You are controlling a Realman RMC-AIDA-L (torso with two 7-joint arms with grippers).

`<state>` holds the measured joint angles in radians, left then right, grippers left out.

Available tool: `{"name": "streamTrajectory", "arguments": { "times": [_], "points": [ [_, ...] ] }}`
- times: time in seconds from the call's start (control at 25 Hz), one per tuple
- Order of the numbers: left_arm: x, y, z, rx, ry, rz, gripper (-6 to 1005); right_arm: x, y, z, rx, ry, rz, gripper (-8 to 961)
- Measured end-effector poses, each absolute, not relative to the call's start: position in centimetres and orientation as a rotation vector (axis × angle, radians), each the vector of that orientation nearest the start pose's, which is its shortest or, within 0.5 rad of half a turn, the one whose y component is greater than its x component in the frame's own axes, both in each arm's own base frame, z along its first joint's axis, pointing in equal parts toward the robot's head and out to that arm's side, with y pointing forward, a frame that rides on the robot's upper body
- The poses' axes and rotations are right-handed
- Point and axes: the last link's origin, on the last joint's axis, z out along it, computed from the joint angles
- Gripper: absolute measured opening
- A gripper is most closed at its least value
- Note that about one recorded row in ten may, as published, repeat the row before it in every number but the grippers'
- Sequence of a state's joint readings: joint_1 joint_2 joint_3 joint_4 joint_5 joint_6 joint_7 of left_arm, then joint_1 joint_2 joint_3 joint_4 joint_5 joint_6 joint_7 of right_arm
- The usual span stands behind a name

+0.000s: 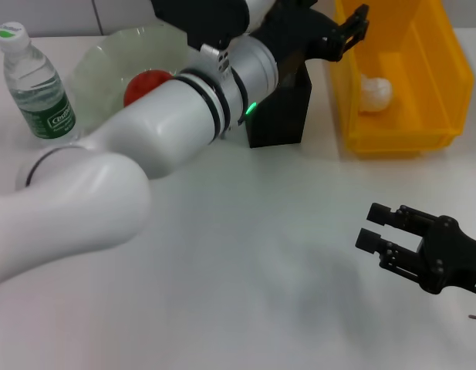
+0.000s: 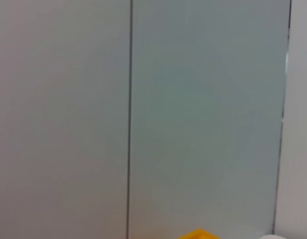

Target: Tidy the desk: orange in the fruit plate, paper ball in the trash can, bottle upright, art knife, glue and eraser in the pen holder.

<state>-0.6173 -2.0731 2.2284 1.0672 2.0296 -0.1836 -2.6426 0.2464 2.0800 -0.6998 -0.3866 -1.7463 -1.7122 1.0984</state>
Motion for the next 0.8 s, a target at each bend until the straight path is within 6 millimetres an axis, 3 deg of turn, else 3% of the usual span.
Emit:
{"name": "streamTrajectory", "arguments": {
  "times": [0.16,0.32,0.36,0.8],
  "points": [
    [-6.9,37.8,-10.2,-2.220,-0.528,-0.753,708,31.5,22.2,-2.0,-2.478,0.805,1.100,574],
    [-6.6,37.8,-9.4,-2.206,-0.550,-0.782,783,31.5,22.2,-2.0,-2.477,0.805,1.099,574],
    [-6.2,37.8,-8.3,-2.185,-0.565,-0.821,802,31.5,22.2,-2.0,-2.477,0.803,1.099,574],
    [-5.4,39.0,-6.6,-2.298,-0.571,-0.727,803,31.5,22.4,-1.8,-2.483,0.792,1.094,574]
  ]
}}
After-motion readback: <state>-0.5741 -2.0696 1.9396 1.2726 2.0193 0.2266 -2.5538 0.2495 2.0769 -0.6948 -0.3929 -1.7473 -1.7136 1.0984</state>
